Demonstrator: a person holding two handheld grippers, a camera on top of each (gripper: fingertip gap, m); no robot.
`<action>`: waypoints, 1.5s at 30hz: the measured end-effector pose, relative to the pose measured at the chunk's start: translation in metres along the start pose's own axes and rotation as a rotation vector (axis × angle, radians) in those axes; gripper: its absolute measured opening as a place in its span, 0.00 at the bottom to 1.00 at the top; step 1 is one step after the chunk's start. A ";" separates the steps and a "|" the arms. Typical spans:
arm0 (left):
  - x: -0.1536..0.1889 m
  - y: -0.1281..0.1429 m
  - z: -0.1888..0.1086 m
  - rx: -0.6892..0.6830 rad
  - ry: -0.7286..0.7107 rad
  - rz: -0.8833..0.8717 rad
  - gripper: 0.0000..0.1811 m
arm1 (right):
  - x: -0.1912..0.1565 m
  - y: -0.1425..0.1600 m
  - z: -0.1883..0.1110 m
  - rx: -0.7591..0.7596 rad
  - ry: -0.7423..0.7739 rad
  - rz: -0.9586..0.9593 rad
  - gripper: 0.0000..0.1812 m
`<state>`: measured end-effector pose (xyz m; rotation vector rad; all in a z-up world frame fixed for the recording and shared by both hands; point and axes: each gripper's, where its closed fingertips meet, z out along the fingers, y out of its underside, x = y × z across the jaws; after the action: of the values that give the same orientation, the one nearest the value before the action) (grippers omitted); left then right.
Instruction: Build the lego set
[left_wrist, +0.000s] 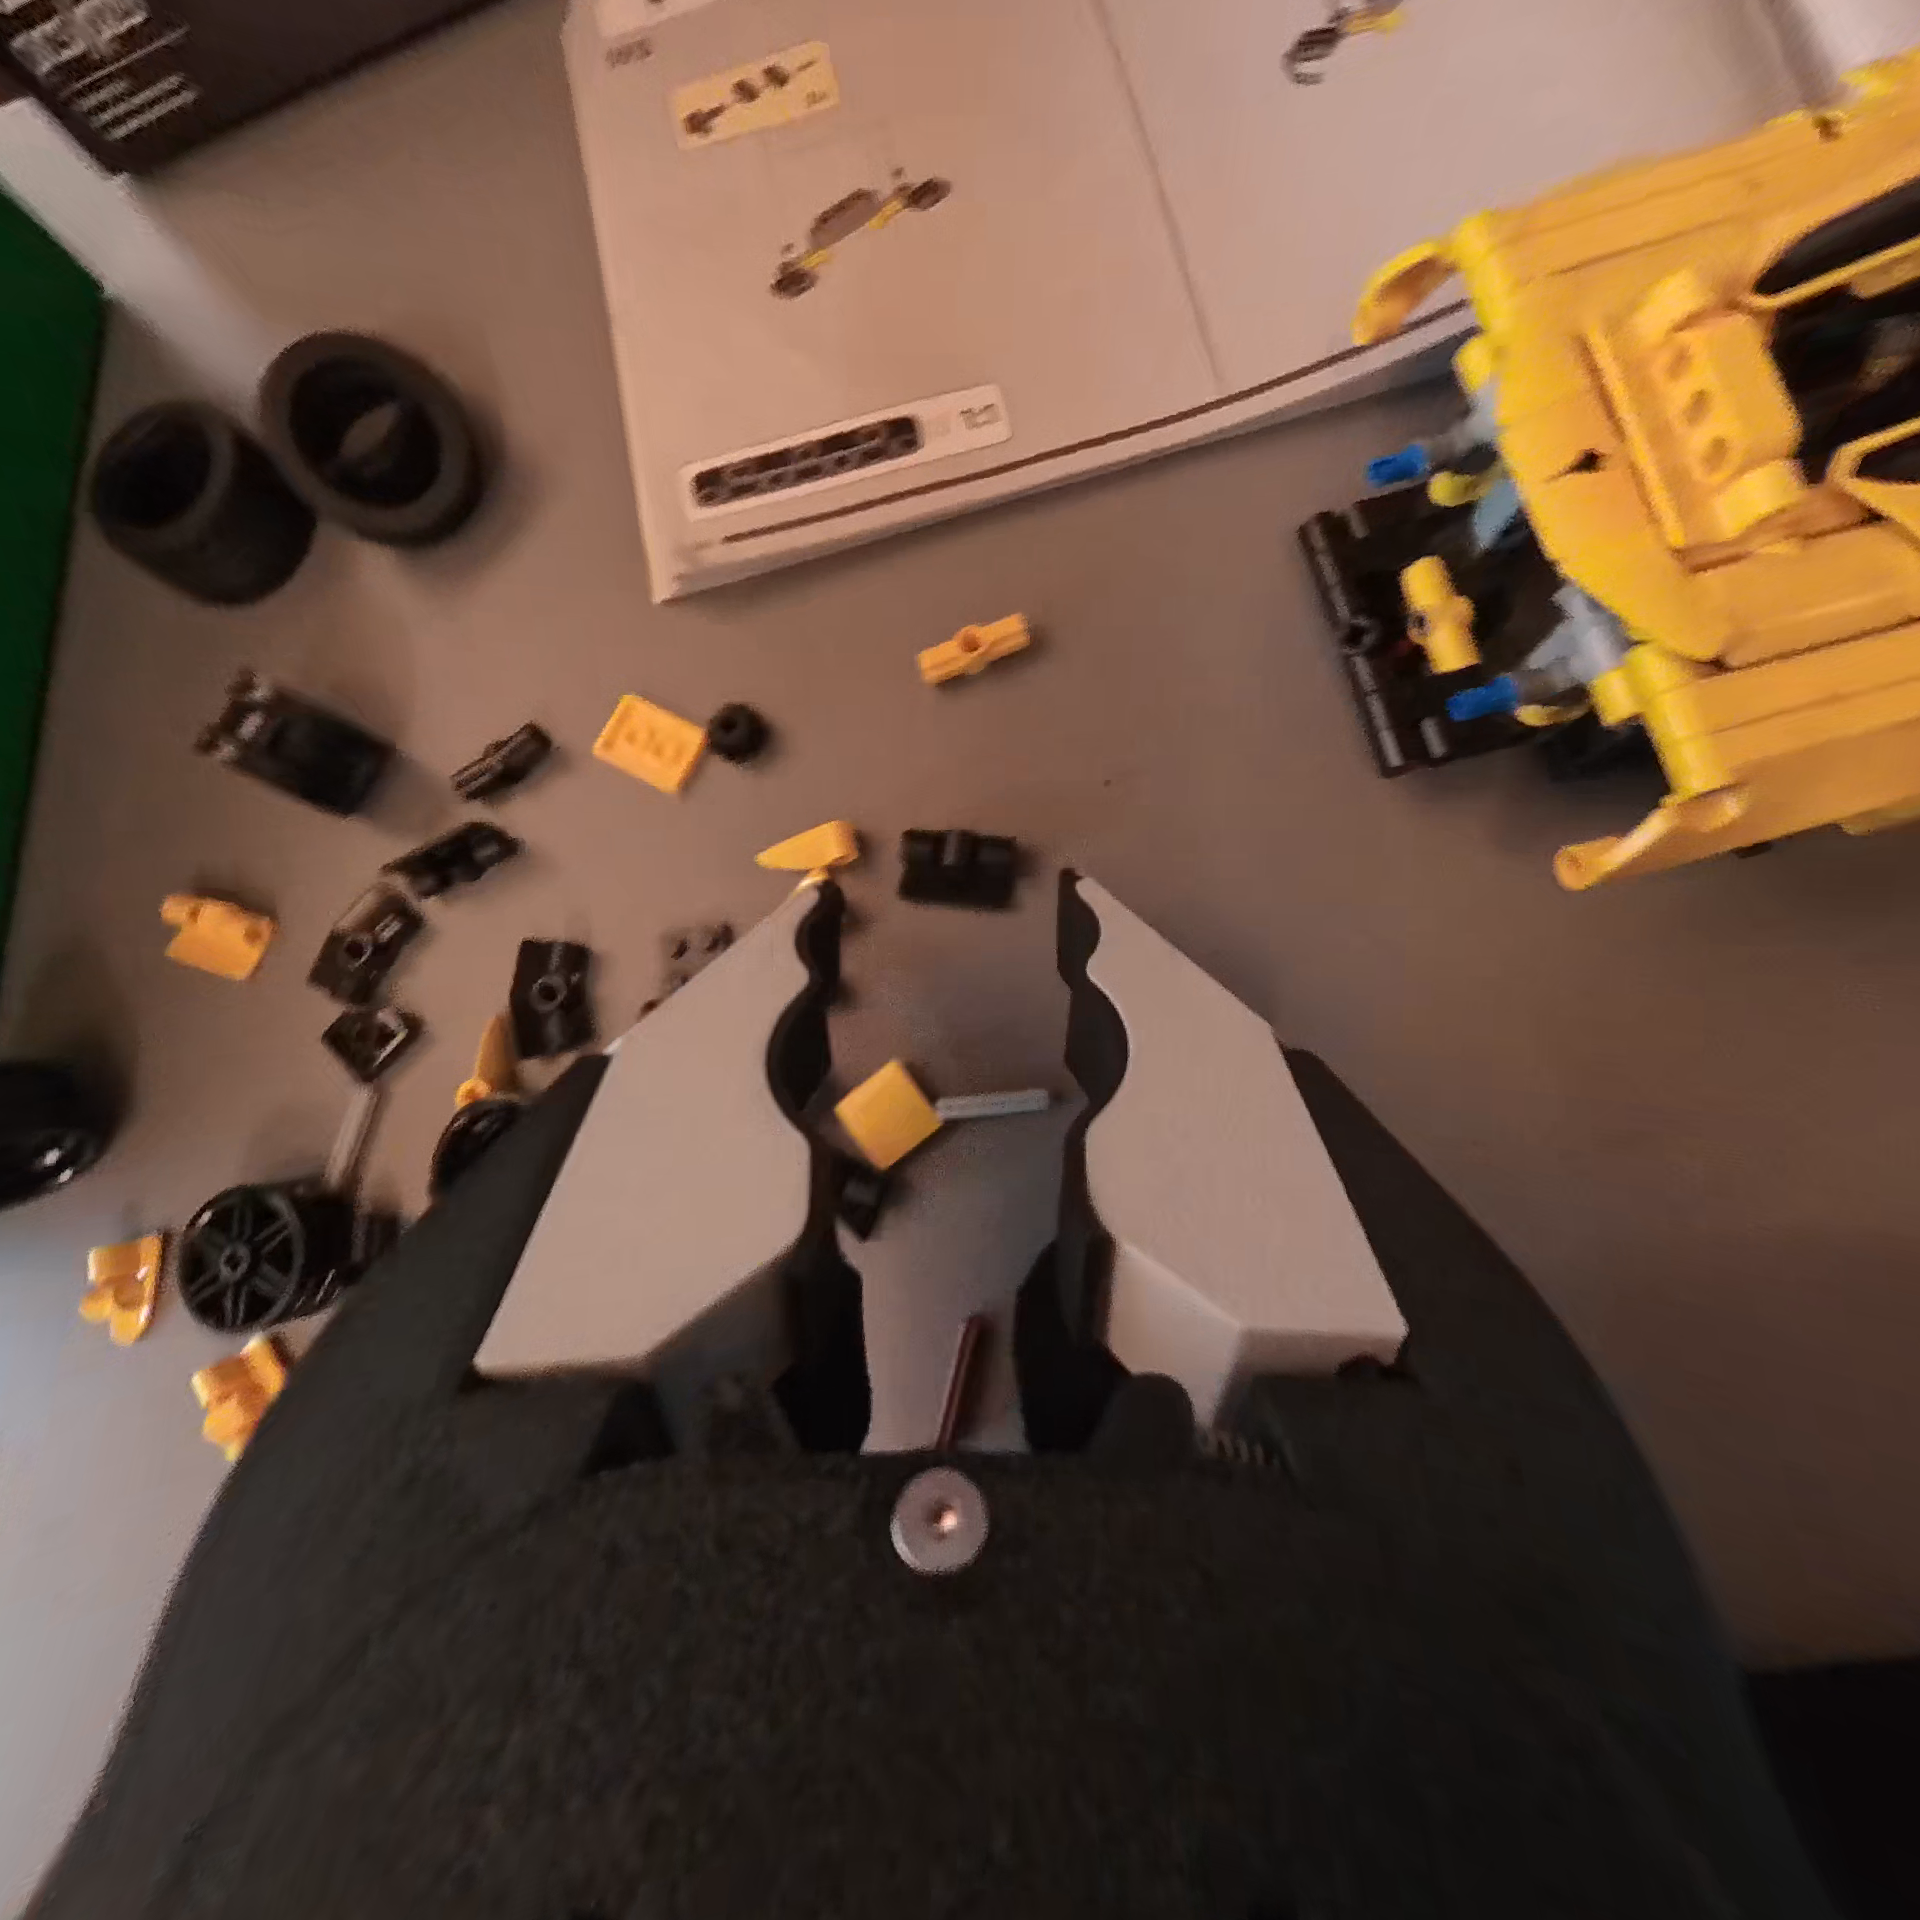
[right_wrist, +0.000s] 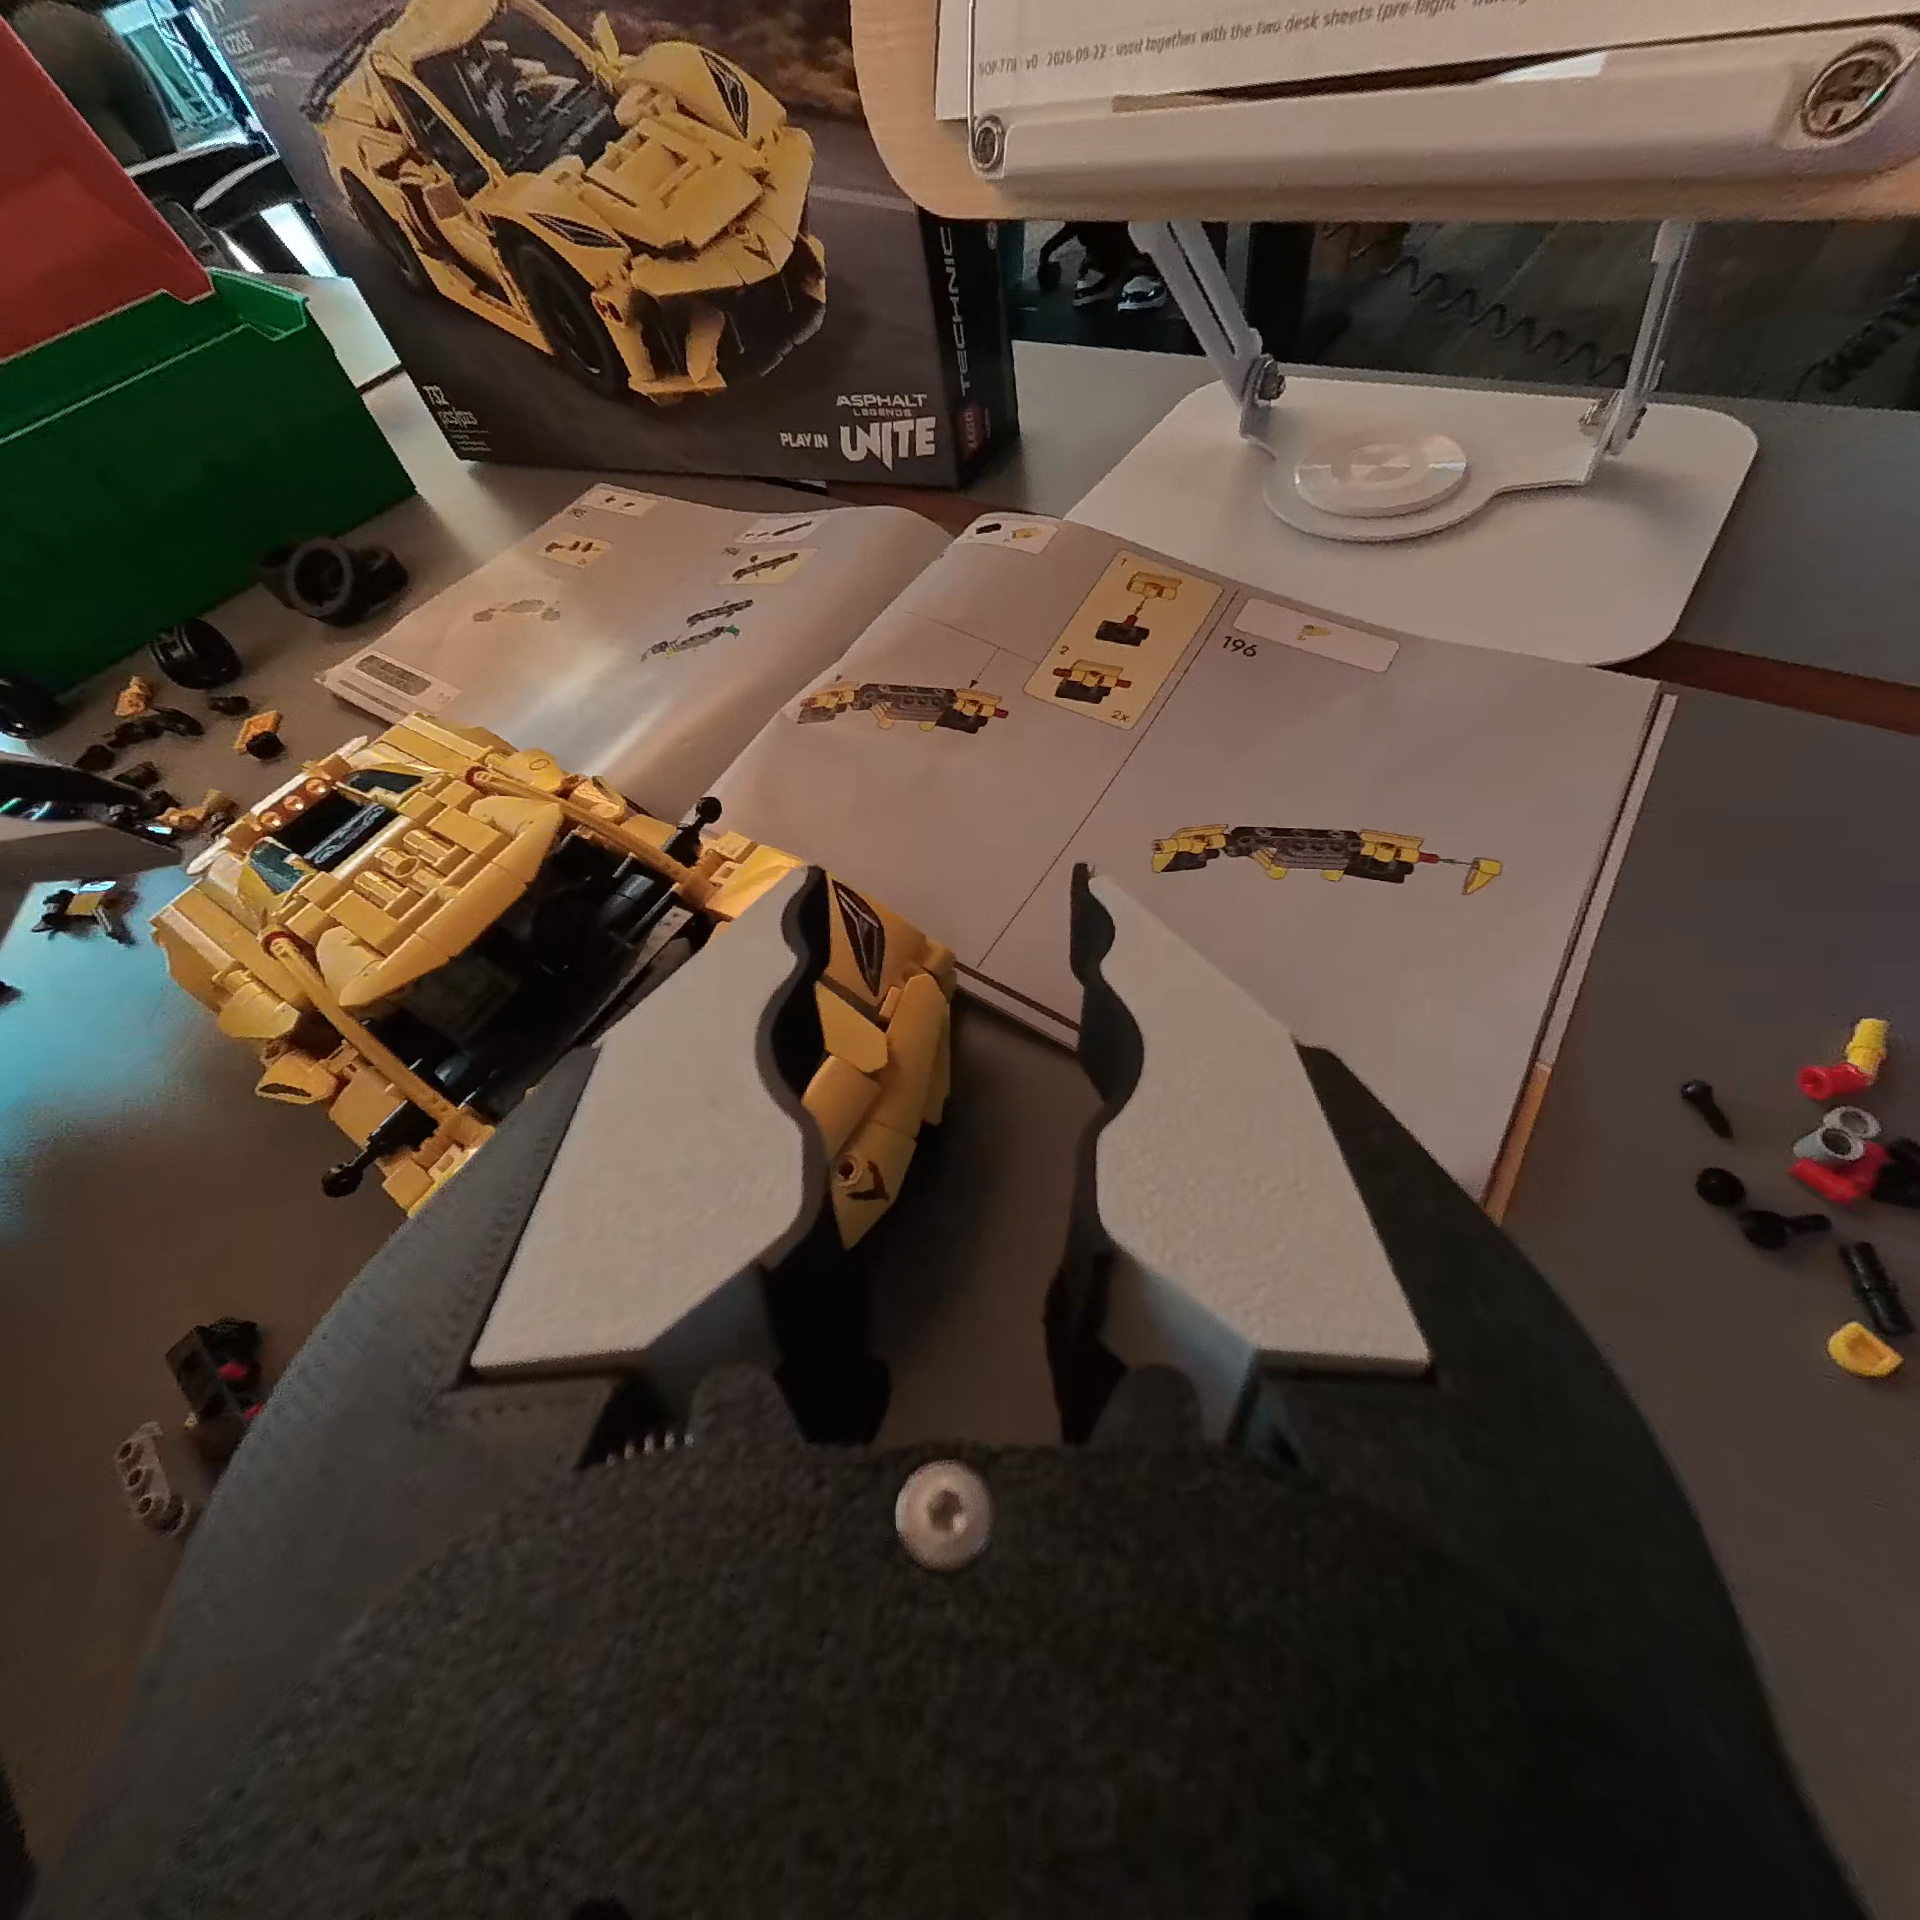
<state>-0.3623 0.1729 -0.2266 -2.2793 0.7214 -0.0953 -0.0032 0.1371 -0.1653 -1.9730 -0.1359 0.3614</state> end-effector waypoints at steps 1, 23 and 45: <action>0.003 -0.001 0.003 -0.002 0.007 0.014 0.23 | 0.000 0.001 0.000 -0.003 -0.001 0.001 0.25; 0.052 -0.013 -0.020 0.042 0.272 0.091 0.00 | 0.004 -0.003 -0.005 0.016 -0.009 0.033 0.23; 0.010 -0.012 0.033 -0.035 0.152 -0.109 0.22 | -0.001 0.002 -0.001 -0.013 -0.037 0.046 0.22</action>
<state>-0.3392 0.1955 -0.2437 -2.3628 0.6805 -0.3130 -0.0037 0.1349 -0.1669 -1.9853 -0.1173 0.4279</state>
